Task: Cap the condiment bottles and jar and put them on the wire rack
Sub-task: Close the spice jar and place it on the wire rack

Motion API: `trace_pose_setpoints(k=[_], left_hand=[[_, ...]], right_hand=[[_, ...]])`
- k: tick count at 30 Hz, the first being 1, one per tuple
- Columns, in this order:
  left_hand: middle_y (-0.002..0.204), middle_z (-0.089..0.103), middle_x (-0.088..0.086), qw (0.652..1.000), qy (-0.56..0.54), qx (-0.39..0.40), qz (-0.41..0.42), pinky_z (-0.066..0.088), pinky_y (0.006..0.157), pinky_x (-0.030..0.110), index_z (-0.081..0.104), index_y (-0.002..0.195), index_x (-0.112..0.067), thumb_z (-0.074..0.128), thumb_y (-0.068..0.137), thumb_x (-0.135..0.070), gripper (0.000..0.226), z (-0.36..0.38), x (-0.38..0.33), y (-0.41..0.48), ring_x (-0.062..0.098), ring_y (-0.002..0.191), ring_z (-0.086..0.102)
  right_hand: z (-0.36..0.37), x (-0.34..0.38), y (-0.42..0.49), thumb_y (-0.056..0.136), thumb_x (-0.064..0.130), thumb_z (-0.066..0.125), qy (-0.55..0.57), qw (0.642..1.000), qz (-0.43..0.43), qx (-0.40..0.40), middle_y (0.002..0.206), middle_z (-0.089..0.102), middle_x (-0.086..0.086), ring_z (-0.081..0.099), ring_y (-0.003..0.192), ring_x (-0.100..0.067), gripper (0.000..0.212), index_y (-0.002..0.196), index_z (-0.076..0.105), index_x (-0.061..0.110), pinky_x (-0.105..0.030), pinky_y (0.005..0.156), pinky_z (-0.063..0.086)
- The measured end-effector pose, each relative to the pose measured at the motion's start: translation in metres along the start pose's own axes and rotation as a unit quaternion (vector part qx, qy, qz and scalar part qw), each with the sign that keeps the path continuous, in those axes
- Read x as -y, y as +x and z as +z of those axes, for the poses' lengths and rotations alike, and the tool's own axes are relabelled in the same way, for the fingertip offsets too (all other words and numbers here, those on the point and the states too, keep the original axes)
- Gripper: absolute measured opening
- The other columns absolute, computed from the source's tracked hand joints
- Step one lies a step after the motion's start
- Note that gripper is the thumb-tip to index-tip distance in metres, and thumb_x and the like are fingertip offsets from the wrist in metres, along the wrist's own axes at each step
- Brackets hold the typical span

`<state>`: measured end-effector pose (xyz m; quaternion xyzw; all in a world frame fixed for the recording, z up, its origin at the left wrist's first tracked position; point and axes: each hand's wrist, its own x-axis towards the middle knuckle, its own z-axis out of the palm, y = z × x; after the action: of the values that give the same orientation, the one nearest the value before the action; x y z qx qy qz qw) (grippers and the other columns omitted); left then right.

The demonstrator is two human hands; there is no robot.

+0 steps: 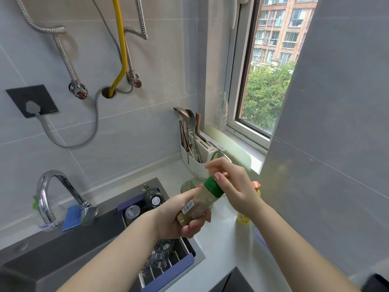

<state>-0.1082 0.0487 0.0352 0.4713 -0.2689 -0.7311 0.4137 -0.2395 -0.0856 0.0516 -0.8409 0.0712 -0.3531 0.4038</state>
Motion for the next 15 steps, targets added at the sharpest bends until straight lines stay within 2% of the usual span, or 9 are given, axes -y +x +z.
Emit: trace_pose_setpoints(k=[2,4,8,11,15], left_hand=[[0.041,0.051,0.001,0.998,-0.022,0.057,-0.016,0.032,0.036,0.015,0.065,0.076,-0.007,0.04,0.088,-0.066,0.065,-0.003,0.0,0.0,0.01,0.031,0.046],[0.042,0.05,0.001,0.995,-0.033,0.087,-0.031,0.034,0.036,0.013,0.063,0.077,-0.006,0.038,0.089,-0.065,0.065,-0.004,0.0,0.002,0.009,0.031,0.047],[0.042,0.049,0.0,0.994,-0.029,0.097,-0.044,0.031,0.036,0.015,0.064,0.076,-0.007,0.038,0.09,-0.065,0.066,-0.005,0.002,0.005,0.009,0.032,0.046],[0.042,0.048,0.0,0.998,-0.004,0.048,-0.048,0.029,0.038,0.017,0.064,0.072,-0.008,0.034,0.091,-0.067,0.069,-0.003,-0.001,0.006,0.009,0.033,0.045],[0.051,0.05,0.004,0.993,0.062,-0.097,-0.03,0.034,0.047,0.022,0.066,0.075,-0.007,0.036,0.09,-0.07,0.071,0.009,-0.002,0.01,0.012,0.04,0.045]], right_hand=[[0.002,0.001,-0.001,0.095,0.035,0.041,-0.025,0.999,-0.03,0.008,0.081,0.056,0.021,0.057,0.072,-0.007,0.038,0.102,0.063,0.005,-0.018,0.062,0.045],[0.003,0.003,-0.001,0.095,0.031,0.04,-0.059,0.997,-0.057,0.01,0.075,0.059,0.006,0.055,0.066,-0.01,0.036,0.09,0.063,0.004,-0.021,0.058,0.045],[0.005,0.003,-0.001,0.096,0.027,0.042,-0.092,0.993,-0.073,0.018,0.057,0.05,0.002,0.046,0.048,-0.011,0.035,0.074,0.058,0.005,-0.027,0.045,0.04],[0.004,-0.001,0.0,0.096,0.027,0.042,-0.109,0.992,-0.064,0.011,0.053,0.041,0.005,0.038,0.044,-0.009,0.034,0.07,0.053,0.009,-0.027,0.043,0.034],[0.003,-0.016,0.001,0.097,0.034,0.038,-0.174,0.984,-0.011,0.019,0.048,0.031,0.005,0.03,0.044,-0.015,0.037,0.064,0.035,0.019,-0.04,0.046,0.031]])
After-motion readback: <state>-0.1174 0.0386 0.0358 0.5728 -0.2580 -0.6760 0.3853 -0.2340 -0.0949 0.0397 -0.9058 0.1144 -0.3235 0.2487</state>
